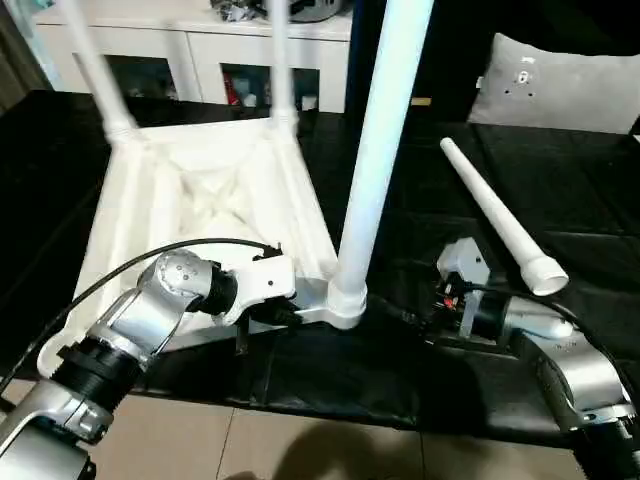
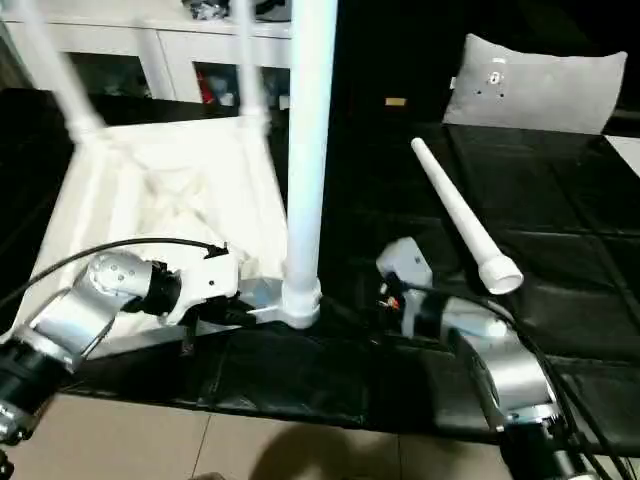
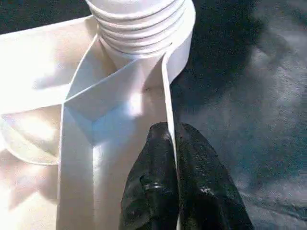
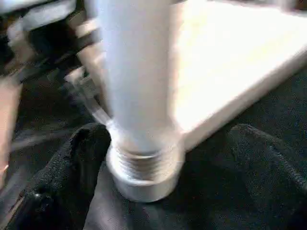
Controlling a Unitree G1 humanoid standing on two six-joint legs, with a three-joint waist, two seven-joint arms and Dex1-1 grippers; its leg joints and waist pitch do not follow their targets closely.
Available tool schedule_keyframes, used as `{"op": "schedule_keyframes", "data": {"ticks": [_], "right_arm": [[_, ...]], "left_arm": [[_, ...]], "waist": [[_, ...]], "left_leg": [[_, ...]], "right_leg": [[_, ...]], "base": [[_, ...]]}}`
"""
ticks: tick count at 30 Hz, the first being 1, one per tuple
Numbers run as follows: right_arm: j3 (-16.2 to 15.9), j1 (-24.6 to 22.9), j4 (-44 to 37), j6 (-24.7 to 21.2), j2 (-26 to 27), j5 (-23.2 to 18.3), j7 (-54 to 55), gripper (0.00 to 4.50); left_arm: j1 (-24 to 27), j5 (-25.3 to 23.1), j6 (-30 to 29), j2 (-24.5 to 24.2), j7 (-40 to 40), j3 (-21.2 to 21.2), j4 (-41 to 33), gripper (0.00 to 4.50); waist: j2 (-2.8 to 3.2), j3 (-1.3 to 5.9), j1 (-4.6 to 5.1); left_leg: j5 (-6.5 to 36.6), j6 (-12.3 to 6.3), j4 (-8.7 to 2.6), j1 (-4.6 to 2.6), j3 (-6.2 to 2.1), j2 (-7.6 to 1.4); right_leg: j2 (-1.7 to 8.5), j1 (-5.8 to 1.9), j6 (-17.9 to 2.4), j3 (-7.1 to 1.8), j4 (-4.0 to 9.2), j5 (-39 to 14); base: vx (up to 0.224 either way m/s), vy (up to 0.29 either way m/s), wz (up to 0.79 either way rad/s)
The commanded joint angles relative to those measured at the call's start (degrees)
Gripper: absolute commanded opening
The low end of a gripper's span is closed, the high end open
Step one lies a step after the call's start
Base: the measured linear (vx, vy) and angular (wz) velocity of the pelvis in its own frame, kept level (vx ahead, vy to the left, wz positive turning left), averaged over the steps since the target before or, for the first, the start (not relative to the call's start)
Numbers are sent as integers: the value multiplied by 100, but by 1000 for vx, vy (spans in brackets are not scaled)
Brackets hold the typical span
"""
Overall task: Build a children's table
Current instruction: Rotate leg to tighten
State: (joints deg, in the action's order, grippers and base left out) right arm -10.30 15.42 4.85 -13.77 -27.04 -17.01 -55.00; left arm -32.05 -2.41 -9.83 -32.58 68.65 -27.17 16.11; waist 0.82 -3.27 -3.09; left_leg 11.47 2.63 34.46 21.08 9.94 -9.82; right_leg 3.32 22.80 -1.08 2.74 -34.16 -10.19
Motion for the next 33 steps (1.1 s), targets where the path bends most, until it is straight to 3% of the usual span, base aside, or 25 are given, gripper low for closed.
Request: {"op": "schedule_keyframes", "data": {"ticks": [1,10,24,26,28,29,33], "right_arm": [[-197,119,8,-57,-95,145,-302,444],[-441,386,394,-19,-55,272,-619,444],[-517,599,696,-30,92,208,-834,326],[-525,593,706,-40,90,197,-859,293],[-513,580,697,-58,92,190,-881,287],[-498,566,688,-71,96,180,-905,283],[-477,518,645,-144,116,126,-936,272]], "left_arm": [[-105,-74,316,26,382,-309,-34,0],[-213,-104,628,40,688,-410,44,0],[-255,-178,781,131,798,-429,145,0],[-248,-192,795,130,810,-415,158,0],[-242,-196,798,128,814,-405,162,0],[-240,-200,797,132,811,-402,164,0],[-222,-172,747,150,774,-363,160,0]], "waist": [[50,389,19],[40,404,-21],[24,407,-24],[21,406,-23],[23,407,-21],[-11,410,-15],[6,414,-26]], "left_leg": [[886,-229,-405,-83,-90,-330],[827,-171,-399,-78,-91,-330],[810,-195,-383,-78,-85,-329],[833,-184,-383,-75,-86,-327],[821,-179,-382,-75,-87,-328],[795,-193,-381,-73,-81,-328],[729,-230,-373,-71,-81,-325]], "right_leg": [[452,-303,-1456,-267,317,-670],[458,-316,-1460,-266,292,-621],[463,-315,-1471,-261,288,-698],[462,-317,-1450,-262,294,-770],[460,-314,-1443,-263,292,-776],[454,-315,-1446,-263,289,-731],[461,-317,-1465,-262,279,-667]], "base": [[0,0,0],[0,0,0],[0,0,0],[0,0,0],[0,0,0],[0,0,0],[0,0,0]]}}
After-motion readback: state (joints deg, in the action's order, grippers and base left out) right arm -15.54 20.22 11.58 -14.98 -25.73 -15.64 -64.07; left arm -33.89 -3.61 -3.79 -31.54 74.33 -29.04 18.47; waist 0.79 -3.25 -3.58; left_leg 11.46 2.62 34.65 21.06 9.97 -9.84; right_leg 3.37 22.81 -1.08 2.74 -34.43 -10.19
